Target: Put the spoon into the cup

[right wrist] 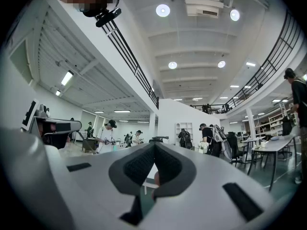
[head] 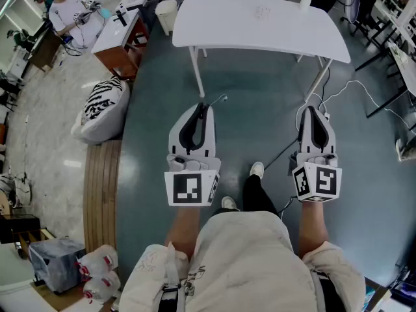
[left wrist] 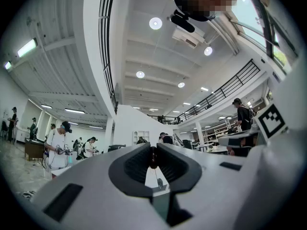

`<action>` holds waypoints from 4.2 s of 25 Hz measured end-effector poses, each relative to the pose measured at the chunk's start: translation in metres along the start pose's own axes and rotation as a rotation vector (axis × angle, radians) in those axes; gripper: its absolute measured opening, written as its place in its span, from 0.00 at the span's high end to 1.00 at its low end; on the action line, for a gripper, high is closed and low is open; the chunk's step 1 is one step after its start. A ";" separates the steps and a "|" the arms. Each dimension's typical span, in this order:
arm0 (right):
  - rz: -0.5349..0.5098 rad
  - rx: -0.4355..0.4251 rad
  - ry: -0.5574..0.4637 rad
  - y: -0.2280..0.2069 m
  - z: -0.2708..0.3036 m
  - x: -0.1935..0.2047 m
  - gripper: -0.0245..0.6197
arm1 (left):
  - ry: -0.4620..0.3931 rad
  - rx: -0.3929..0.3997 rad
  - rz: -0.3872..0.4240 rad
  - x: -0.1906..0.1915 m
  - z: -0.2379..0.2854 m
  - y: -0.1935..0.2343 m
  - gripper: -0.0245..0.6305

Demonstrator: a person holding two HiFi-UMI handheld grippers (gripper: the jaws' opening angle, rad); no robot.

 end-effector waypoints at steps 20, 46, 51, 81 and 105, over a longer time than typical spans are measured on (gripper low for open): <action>0.007 -0.003 0.020 -0.037 0.032 -0.009 0.98 | 0.031 0.040 -0.015 -0.007 0.057 -0.019 0.90; 0.107 -0.002 -0.009 -0.210 0.200 -0.009 0.98 | 0.040 0.020 0.015 -0.027 0.293 -0.079 0.90; 0.121 0.007 -0.013 -0.235 0.217 -0.007 0.98 | 0.045 0.011 0.003 -0.023 0.322 -0.087 0.90; 0.031 0.094 0.069 -0.157 0.425 -0.036 0.98 | 0.057 0.121 -0.110 0.004 0.487 0.085 0.91; 0.028 0.141 0.110 -0.180 0.537 -0.029 0.98 | 0.100 0.190 -0.168 0.028 0.613 0.119 0.91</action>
Point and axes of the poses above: the fingertips, and each gripper's own axes: z forward along the fingers, y to its left, x out of its underside, the point moved 5 cm from there along -z, backward along the fingers, and after that the axes turned 13 degrees about y, right-handed, at the moved point
